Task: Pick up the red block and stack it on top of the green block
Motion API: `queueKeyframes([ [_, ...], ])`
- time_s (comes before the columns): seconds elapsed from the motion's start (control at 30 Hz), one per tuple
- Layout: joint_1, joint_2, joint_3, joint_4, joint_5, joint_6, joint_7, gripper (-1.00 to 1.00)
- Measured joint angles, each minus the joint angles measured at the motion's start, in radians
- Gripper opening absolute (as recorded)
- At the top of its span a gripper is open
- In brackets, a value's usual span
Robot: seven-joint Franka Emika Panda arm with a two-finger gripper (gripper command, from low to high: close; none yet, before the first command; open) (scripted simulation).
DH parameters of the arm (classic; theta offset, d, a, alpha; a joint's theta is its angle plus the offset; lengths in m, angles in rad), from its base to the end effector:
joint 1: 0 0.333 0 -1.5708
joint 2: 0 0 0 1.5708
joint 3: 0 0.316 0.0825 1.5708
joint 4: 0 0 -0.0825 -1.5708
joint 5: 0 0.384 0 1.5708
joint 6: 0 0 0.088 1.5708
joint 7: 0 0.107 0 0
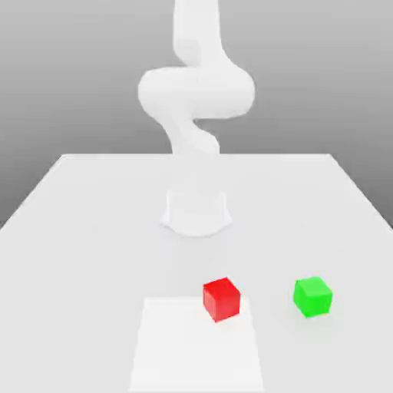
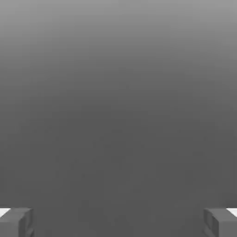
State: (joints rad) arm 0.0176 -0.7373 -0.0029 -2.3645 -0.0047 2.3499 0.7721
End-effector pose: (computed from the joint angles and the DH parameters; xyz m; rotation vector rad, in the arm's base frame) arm 0.3734 0.0051 0.6611 -2.5199 0.9997 -0.9475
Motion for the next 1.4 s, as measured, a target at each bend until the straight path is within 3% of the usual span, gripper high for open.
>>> queueKeyframes([
  [0.57,0.126,0.592,-0.018,-0.526,-0.002,0.452,-0.275,0.00],
  [0.77,0.131,0.868,-0.007,-0.530,0.016,0.676,-0.309,0.00],
  [0.8,0.128,0.903,-0.004,-0.526,0.017,0.707,-0.311,-1.00],
  [1.03,0.125,0.912,-0.001,-0.525,0.013,0.714,-0.307,-1.00],
  [1.3,0.131,0.657,-0.003,-0.558,0.003,0.493,-0.297,-1.00],
  [1.4,0.171,0.628,0.041,-0.539,0.015,0.446,-0.273,-1.00],
])
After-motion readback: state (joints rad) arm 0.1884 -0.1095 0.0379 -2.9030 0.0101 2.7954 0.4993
